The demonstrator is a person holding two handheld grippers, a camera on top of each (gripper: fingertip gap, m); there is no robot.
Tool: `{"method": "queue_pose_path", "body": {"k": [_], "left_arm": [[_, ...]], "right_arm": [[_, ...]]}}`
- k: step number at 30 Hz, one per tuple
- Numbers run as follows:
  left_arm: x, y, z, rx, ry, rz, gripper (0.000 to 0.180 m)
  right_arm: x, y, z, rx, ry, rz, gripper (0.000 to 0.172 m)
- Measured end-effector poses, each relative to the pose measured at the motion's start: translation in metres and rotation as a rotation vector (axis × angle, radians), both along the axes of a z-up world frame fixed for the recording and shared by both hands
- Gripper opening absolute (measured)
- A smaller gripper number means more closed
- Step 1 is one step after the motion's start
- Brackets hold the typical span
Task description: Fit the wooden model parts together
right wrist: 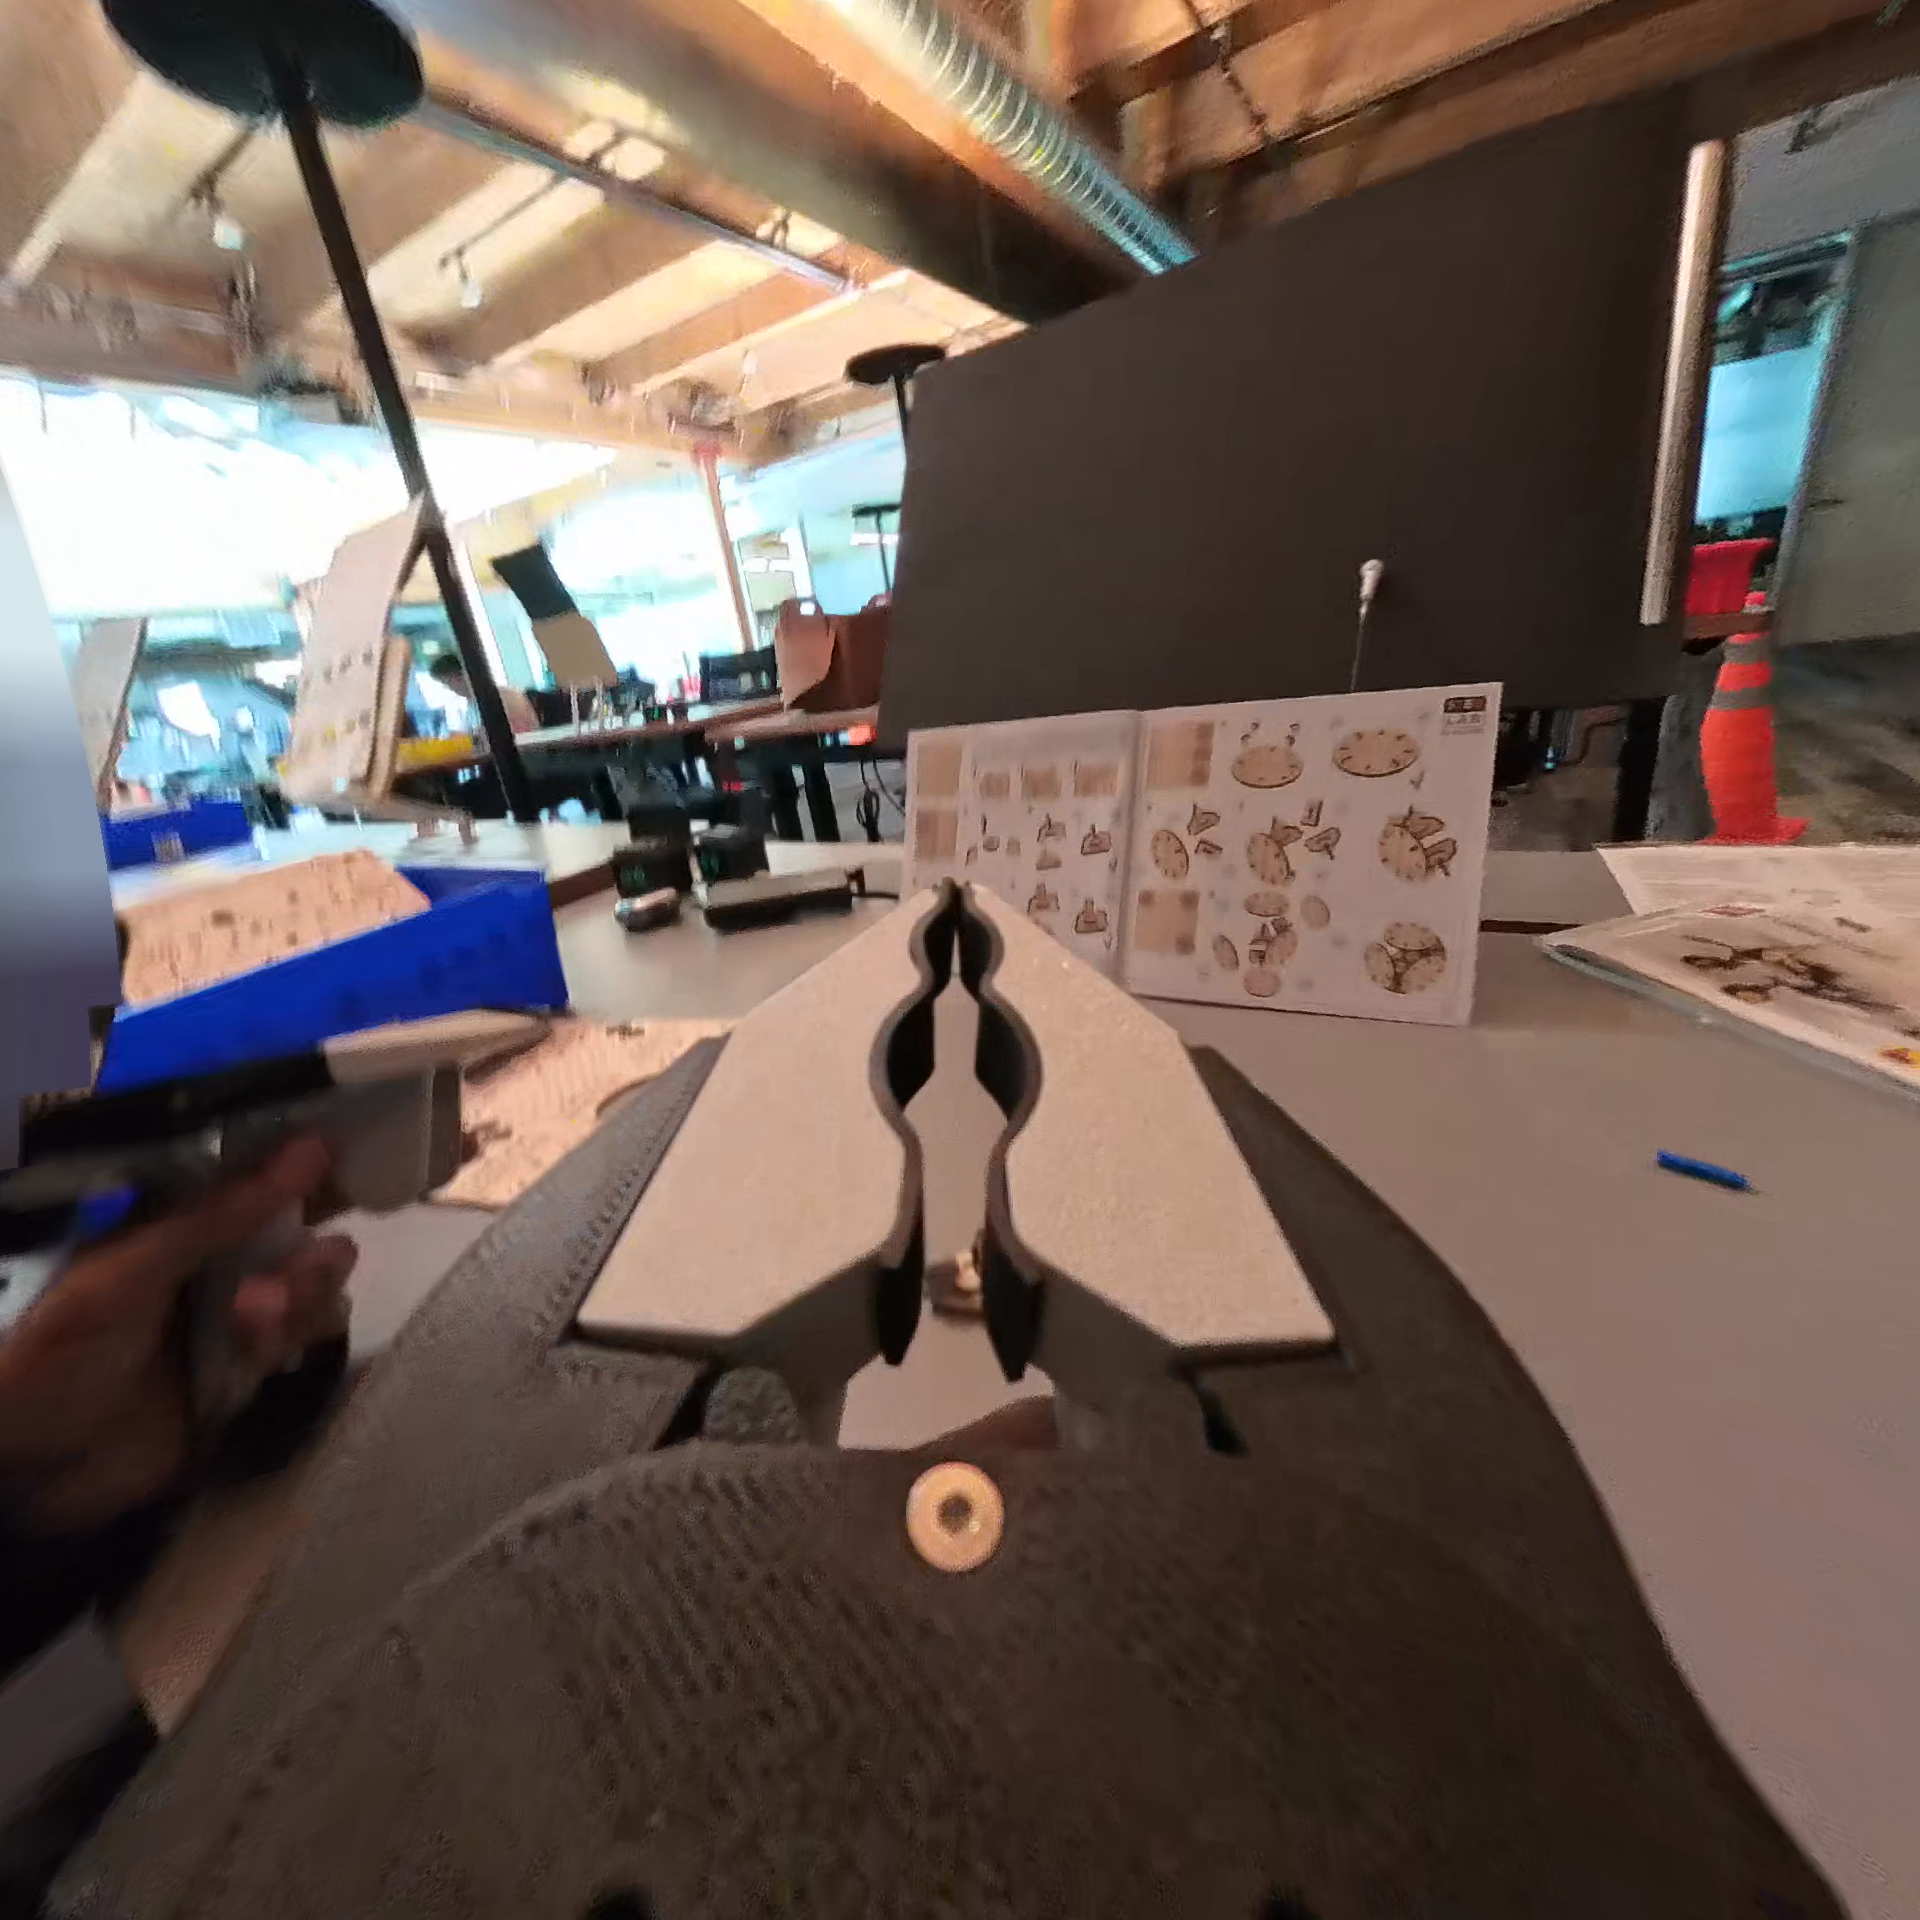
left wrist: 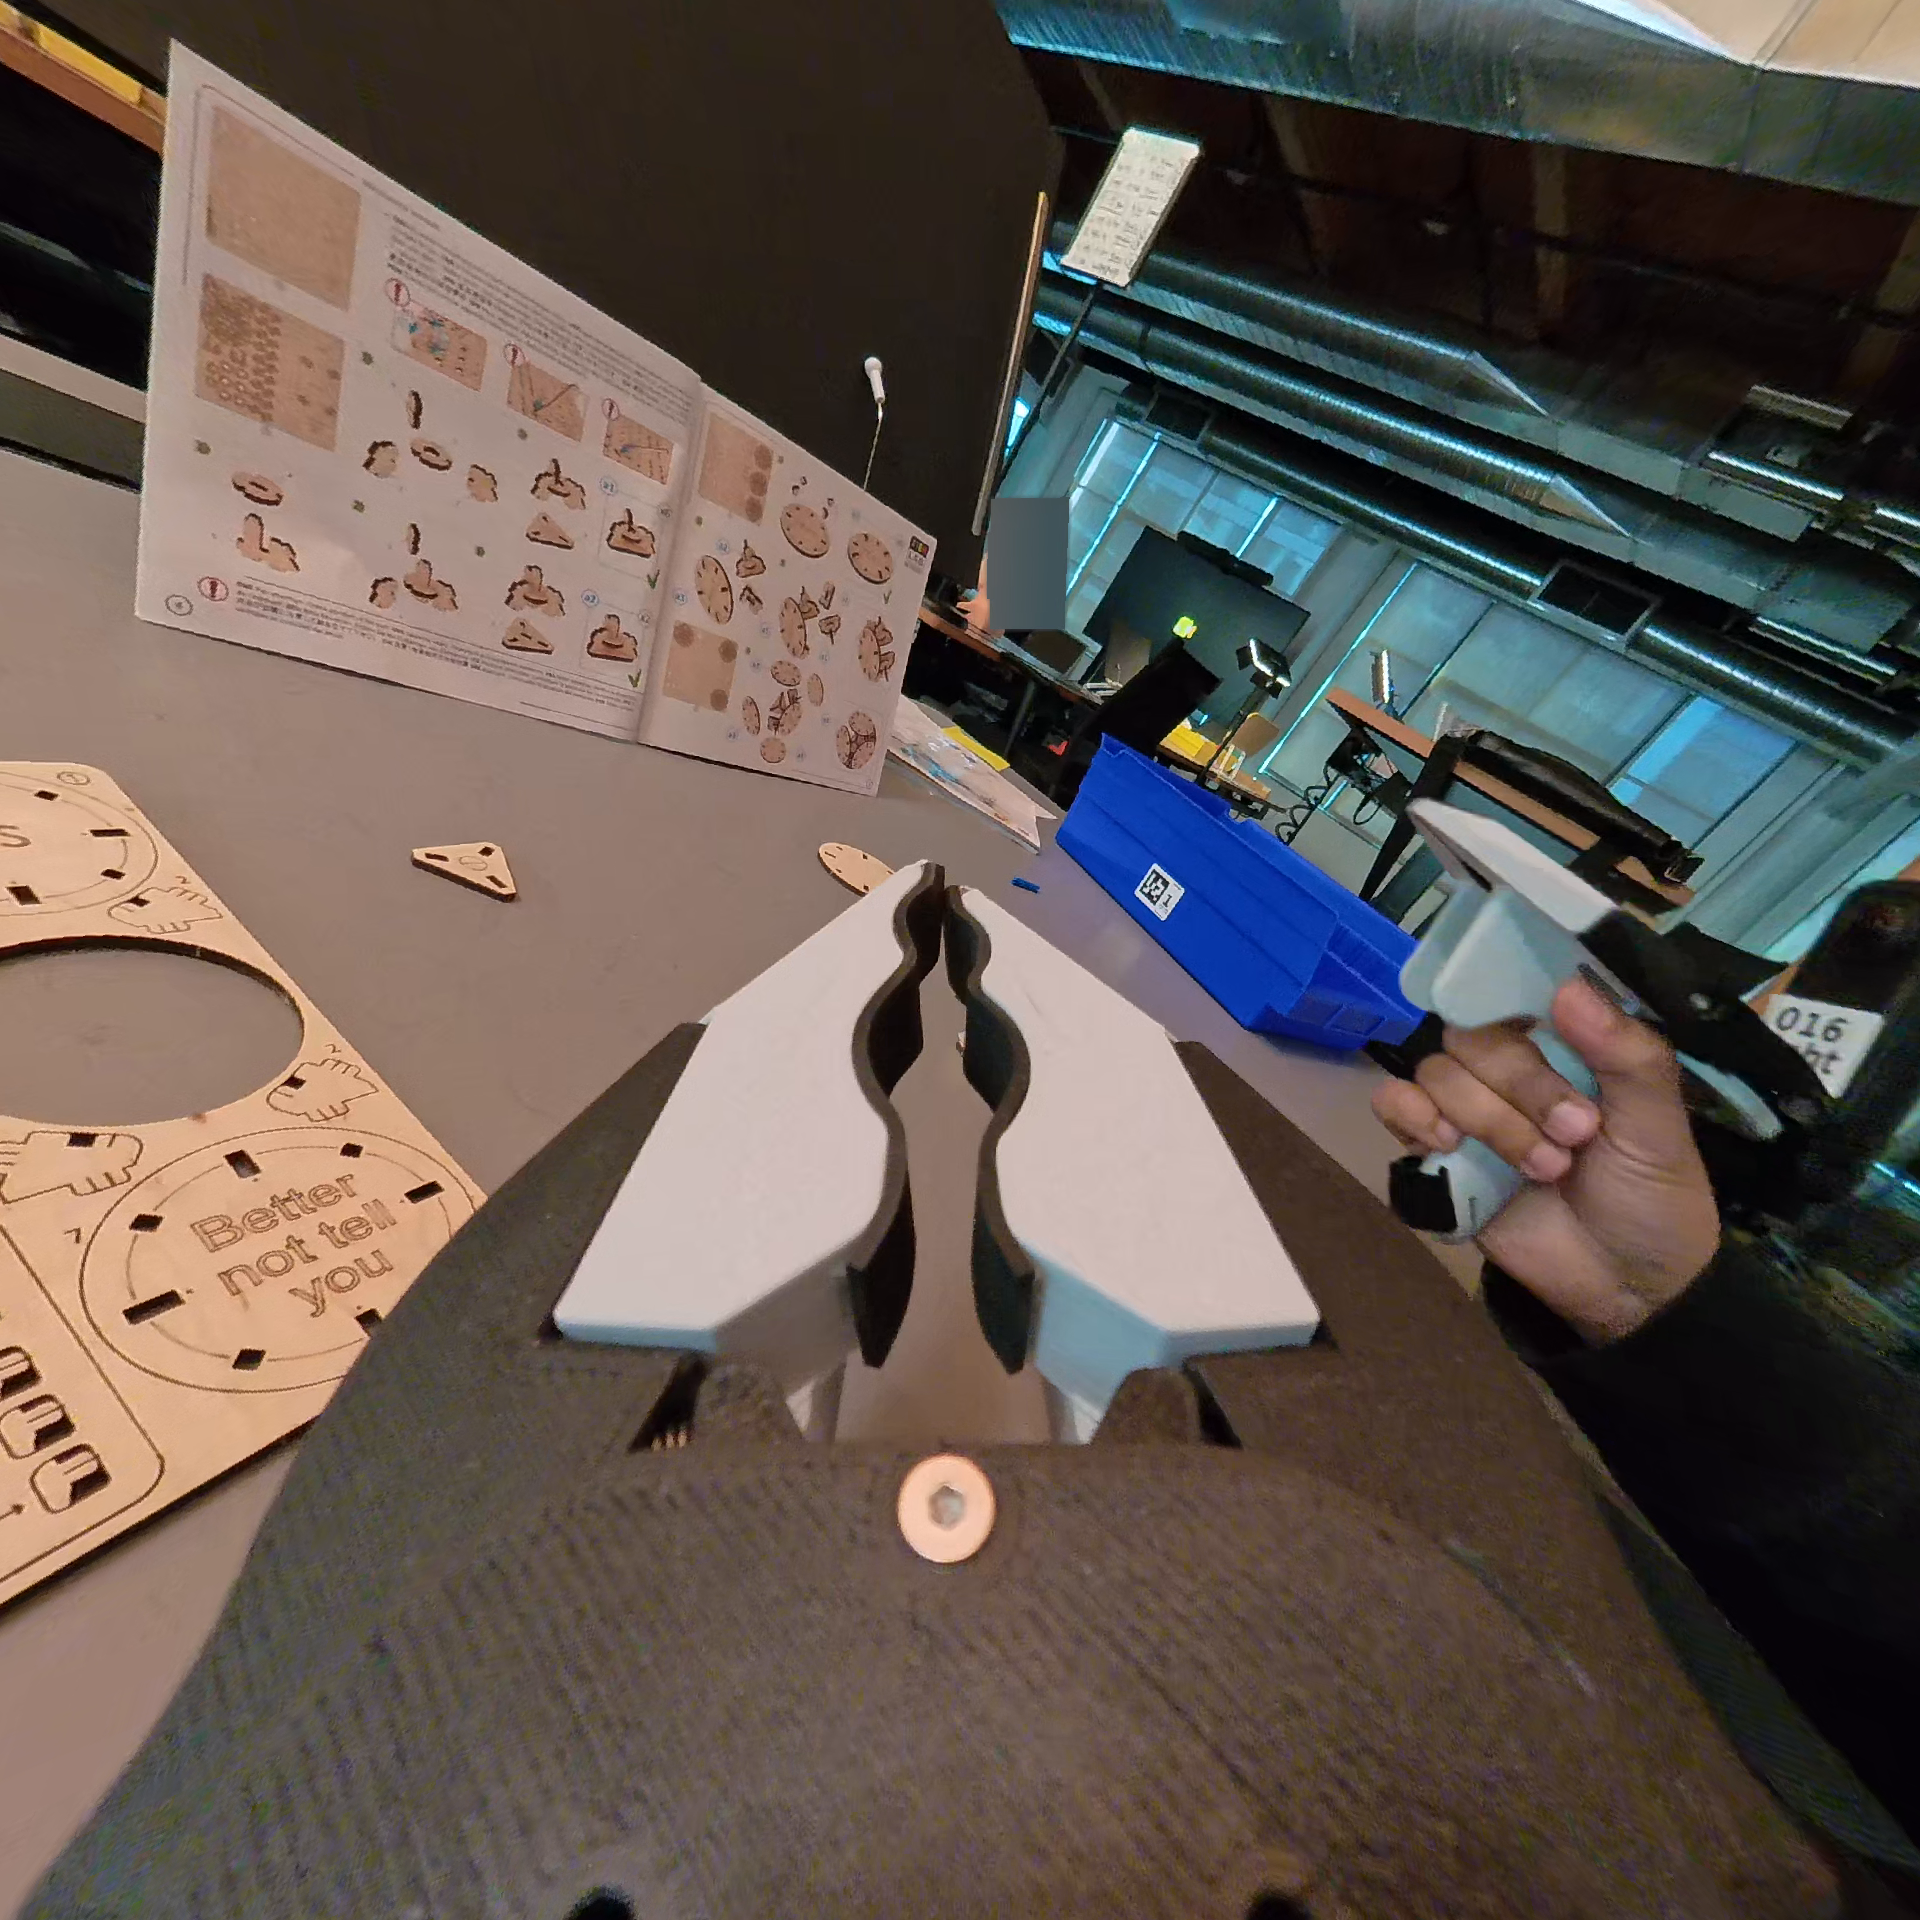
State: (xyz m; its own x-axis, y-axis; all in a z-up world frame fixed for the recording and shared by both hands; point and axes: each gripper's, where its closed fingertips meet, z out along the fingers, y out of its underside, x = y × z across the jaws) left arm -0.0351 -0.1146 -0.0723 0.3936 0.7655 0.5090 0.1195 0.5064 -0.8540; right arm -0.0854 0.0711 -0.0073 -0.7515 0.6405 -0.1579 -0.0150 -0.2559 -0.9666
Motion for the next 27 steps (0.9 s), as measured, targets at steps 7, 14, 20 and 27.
{"method": "queue_pose_path", "body": {"k": [7,14,20,27], "left_arm": [[-0.001,-0.002,-0.001,0.026,-0.006,-0.004,0.000],[-0.002,-0.006,-0.002,0.080,-0.019,-0.015,0.000],[-0.001,0.006,-0.002,-0.001,-0.017,-0.037,0.000],[-0.003,-0.002,-0.004,0.078,-0.030,-0.042,0.000]], "right_arm": [[-0.025,-0.010,-0.003,-0.051,-0.008,-0.141,0.000],[-0.023,-0.010,-0.004,-0.012,0.066,-0.118,0.000],[-0.035,-0.001,-0.009,0.050,0.120,-0.168,0.000],[-0.050,-0.019,-0.040,0.053,0.032,-0.112,0.000]]}}
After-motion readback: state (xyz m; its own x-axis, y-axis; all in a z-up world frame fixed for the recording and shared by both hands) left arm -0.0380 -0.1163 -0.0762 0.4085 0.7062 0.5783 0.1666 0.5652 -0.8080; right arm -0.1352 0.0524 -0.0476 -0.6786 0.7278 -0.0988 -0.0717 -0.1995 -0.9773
